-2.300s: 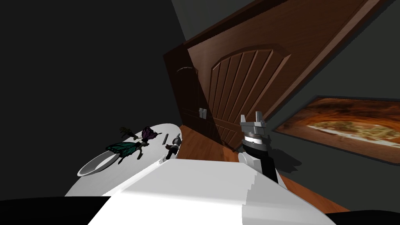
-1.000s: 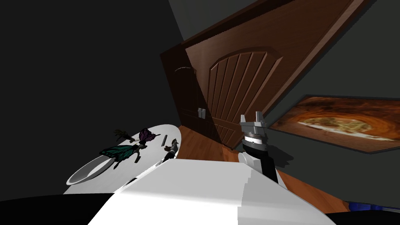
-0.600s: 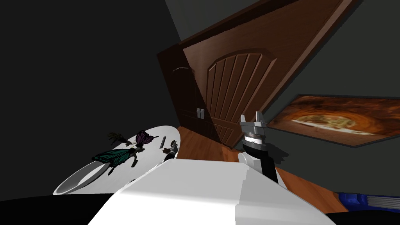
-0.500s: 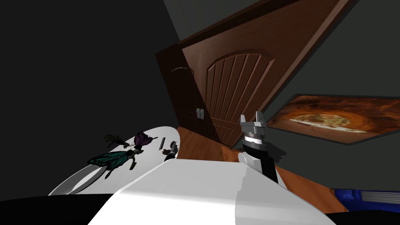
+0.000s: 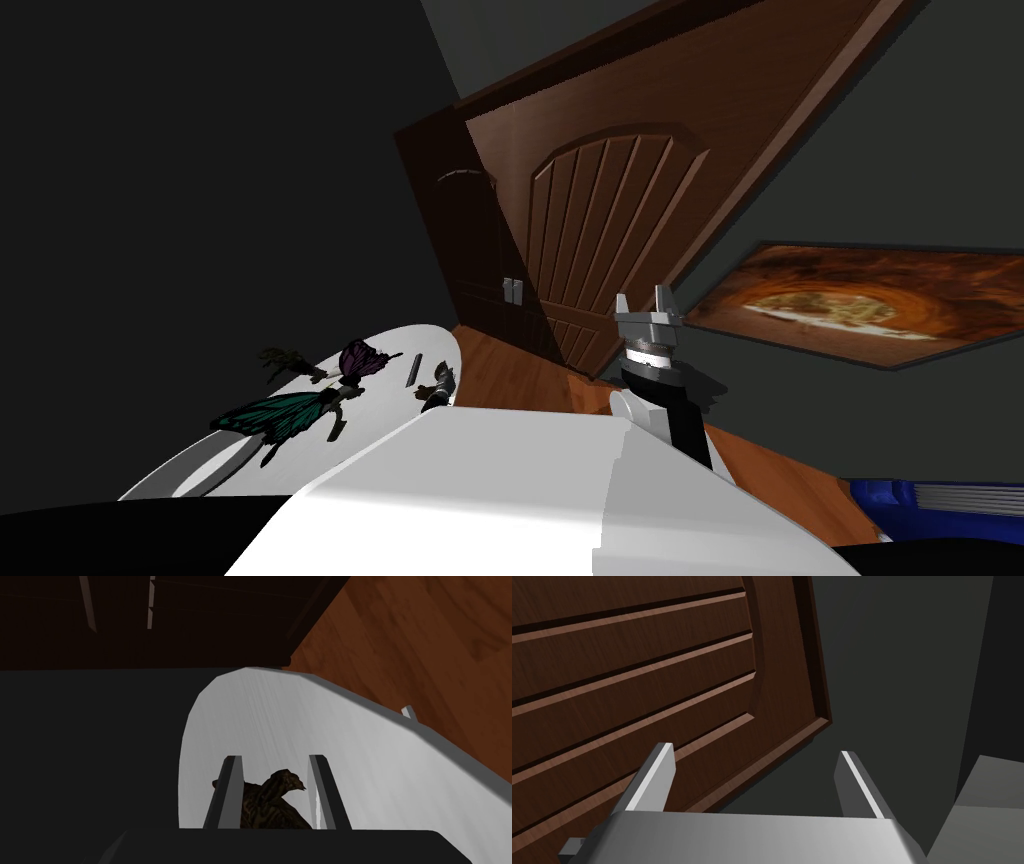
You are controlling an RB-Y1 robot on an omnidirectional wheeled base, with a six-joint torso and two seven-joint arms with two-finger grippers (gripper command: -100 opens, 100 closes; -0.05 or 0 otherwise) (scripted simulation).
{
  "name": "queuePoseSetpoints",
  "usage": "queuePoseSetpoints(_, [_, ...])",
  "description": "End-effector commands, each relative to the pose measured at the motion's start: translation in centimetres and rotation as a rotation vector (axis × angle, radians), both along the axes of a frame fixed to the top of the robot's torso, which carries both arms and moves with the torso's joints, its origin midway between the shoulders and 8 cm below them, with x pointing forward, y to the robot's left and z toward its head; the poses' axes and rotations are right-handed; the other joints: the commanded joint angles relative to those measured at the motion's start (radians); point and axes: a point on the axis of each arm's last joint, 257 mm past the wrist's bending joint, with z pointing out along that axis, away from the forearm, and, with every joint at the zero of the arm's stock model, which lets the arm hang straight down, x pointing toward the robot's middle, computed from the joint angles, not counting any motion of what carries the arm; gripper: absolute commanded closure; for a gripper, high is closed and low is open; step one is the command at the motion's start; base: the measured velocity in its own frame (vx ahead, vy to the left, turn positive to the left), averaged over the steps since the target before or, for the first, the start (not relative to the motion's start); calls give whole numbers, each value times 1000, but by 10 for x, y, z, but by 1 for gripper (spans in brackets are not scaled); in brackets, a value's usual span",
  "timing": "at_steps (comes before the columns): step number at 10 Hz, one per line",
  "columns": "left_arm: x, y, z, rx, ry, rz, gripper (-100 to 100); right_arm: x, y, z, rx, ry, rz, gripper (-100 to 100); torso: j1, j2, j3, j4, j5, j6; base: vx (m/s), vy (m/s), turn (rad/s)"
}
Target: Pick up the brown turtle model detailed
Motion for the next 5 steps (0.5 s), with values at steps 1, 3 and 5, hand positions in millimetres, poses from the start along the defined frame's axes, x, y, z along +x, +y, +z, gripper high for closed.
queuePoseSetpoints(1, [0,0,0,0,0,0,100,0,0,0,0,0,0,0,0,0,0,0,0,0,0,0,0])
queuePoseSetpoints(3, [0,0,0,1,0,0,0,0,0,0,0,0,0,0,0,0,0,0,0,0,0,0,0])
queuePoseSetpoints(5, [9,0,5,-3,1,-34,100,0,0,0,0,0,0,0,-2,2,1,0,-1,-2,-38,-63,209])
